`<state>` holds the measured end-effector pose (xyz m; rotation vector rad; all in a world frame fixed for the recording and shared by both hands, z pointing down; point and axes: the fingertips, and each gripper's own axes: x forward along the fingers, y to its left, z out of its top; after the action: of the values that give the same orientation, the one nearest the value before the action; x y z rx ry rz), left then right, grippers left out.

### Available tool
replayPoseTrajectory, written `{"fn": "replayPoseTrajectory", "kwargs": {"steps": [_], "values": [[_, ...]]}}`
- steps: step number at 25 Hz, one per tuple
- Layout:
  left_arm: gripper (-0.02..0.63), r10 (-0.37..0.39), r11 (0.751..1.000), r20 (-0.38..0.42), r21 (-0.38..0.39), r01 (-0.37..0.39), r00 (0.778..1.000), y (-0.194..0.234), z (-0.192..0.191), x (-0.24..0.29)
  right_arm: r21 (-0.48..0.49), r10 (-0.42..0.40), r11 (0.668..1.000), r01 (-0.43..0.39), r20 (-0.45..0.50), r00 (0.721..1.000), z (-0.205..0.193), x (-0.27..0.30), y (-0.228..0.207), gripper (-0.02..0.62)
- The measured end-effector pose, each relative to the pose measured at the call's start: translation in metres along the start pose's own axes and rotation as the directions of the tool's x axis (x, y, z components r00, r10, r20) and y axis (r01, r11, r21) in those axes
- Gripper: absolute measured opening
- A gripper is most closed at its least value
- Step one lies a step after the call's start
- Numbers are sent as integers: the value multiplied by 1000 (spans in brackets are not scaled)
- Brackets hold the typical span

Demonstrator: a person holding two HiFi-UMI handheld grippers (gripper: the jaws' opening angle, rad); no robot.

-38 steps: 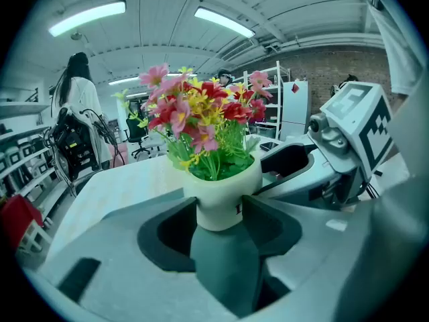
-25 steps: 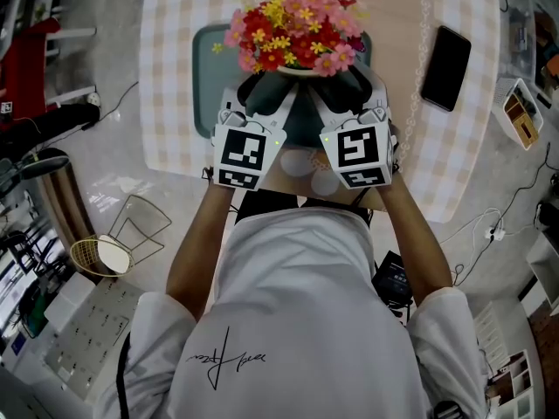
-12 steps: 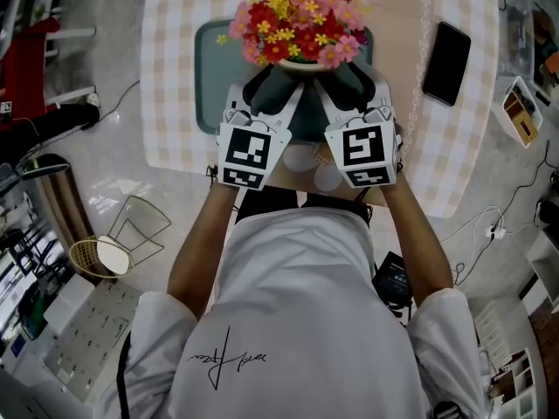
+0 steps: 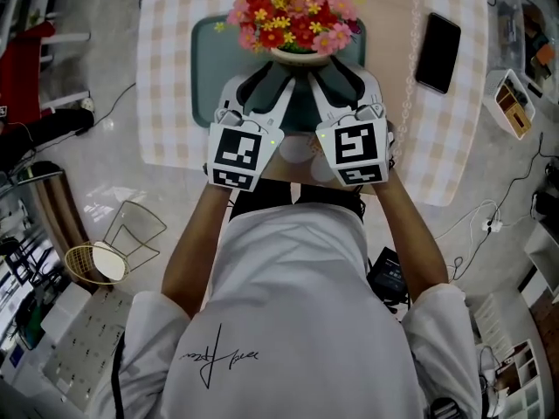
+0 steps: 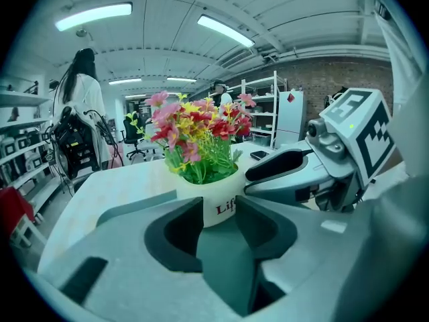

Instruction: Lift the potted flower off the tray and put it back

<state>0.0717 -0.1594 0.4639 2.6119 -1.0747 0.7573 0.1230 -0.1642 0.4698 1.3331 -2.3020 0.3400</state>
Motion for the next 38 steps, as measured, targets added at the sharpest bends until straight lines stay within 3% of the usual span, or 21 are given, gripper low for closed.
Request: {"fn": "replayPoseTrajectory", "kwargs": {"steps": [6,10,15,20,26,38], "values": [[143,-34,999,1,25,34,999,-11,-1,-12,5,5,1000,-5,12,1000,7,-5,15,149],[103,-16,999,32,42,15,999,-11,4,-23,-4,-39,999,39,17,999,11,-15,15,149],[101,-19,999,42,41,18,999,-13,3,-35,3,-66,998,66,18,998,13,-27,20,141],[95,-39,998,49,46,37,998,-16,1,-46,44,-86,995,85,27,996,15,-39,28,78],[69,-44,998,53,41,42,998,-14,3,-52,97,-78,992,76,19,997,16,-49,35,48],[63,-52,998,64,48,49,997,-2,8,-73,87,-41,995,38,27,999,31,-66,58,9]]}}
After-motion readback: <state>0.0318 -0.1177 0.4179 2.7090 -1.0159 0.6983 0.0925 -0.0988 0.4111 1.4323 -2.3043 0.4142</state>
